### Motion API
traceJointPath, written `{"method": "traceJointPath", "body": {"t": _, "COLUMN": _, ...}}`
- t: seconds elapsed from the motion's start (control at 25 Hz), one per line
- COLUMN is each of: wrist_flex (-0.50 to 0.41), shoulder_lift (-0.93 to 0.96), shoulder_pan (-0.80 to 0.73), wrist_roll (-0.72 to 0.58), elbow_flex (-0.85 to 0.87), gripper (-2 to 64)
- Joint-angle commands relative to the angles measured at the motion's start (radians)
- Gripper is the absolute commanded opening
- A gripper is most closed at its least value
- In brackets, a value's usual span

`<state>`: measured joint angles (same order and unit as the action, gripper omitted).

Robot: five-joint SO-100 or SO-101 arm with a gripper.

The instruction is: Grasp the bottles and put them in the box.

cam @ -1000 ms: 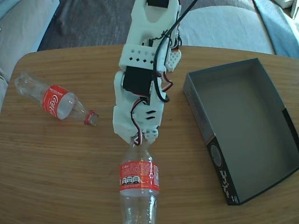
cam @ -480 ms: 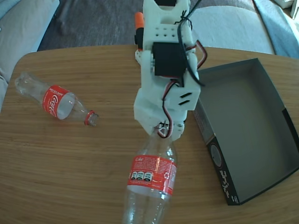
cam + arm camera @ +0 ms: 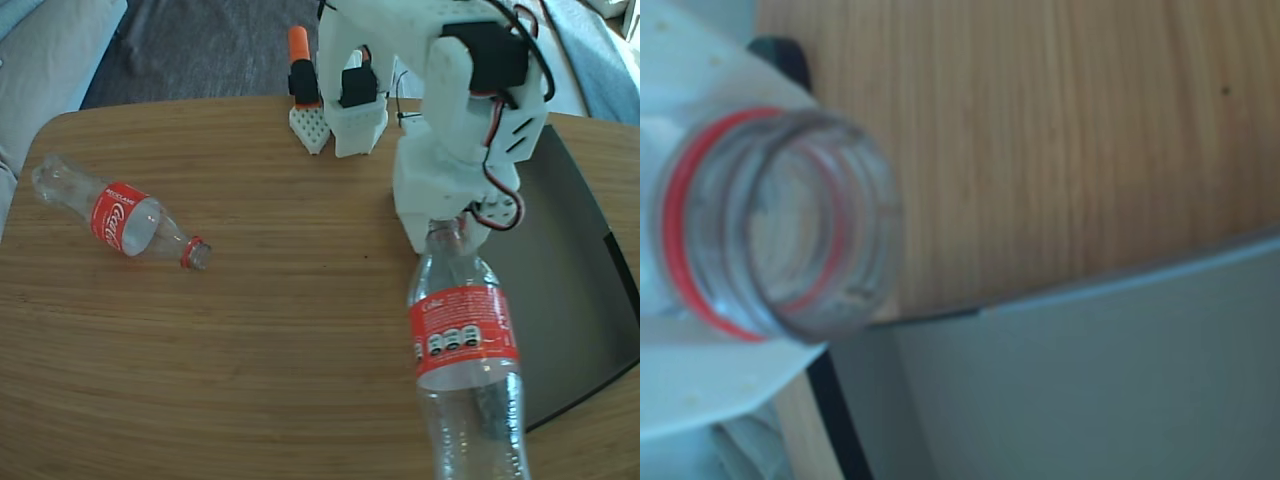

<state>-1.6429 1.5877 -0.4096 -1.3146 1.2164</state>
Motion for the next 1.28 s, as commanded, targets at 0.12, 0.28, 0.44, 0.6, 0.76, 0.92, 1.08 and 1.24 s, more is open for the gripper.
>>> {"method": "traceJointPath", "body": {"t": 0.12, "wrist_flex": -0.044, "shoulder_lift": 0.055, "shoulder_pan": -0.187, "wrist_roll": 0.002, "elbow_flex": -0.121, "gripper": -0.4}}
{"method": "traceJointPath", "body": {"t": 0.28, "wrist_flex": -0.071, "shoulder_lift": 0.046, "shoulder_pan": -0.282, "wrist_roll": 0.011, "elbow_flex": -0.106, "gripper": -0.4}}
{"method": "traceJointPath", "body": {"t": 0.44, "wrist_flex": -0.071, "shoulder_lift": 0.046, "shoulder_pan": -0.342, "wrist_roll": 0.077, "elbow_flex": -0.046, "gripper": -0.4}}
{"method": "traceJointPath", "body": {"t": 0.6, "wrist_flex": -0.071, "shoulder_lift": 0.046, "shoulder_pan": -0.344, "wrist_roll": 0.117, "elbow_flex": 0.023, "gripper": -0.4}}
{"method": "traceJointPath", "body": {"t": 0.76, "wrist_flex": -0.071, "shoulder_lift": 0.064, "shoulder_pan": -0.348, "wrist_roll": 0.130, "elbow_flex": 0.100, "gripper": -0.4}}
{"method": "traceJointPath", "body": {"t": 0.92, "wrist_flex": -0.066, "shoulder_lift": 0.066, "shoulder_pan": -0.339, "wrist_roll": 0.158, "elbow_flex": 0.129, "gripper": -0.4}}
{"method": "traceJointPath", "body": {"t": 1.08, "wrist_flex": -0.064, "shoulder_lift": 0.066, "shoulder_pan": -0.344, "wrist_roll": 0.209, "elbow_flex": 0.135, "gripper": -0.4}}
{"method": "traceJointPath", "body": {"t": 1.24, "wrist_flex": -0.064, "shoulder_lift": 0.091, "shoulder_pan": -0.351, "wrist_roll": 0.207, "elbow_flex": 0.141, "gripper": -0.4}}
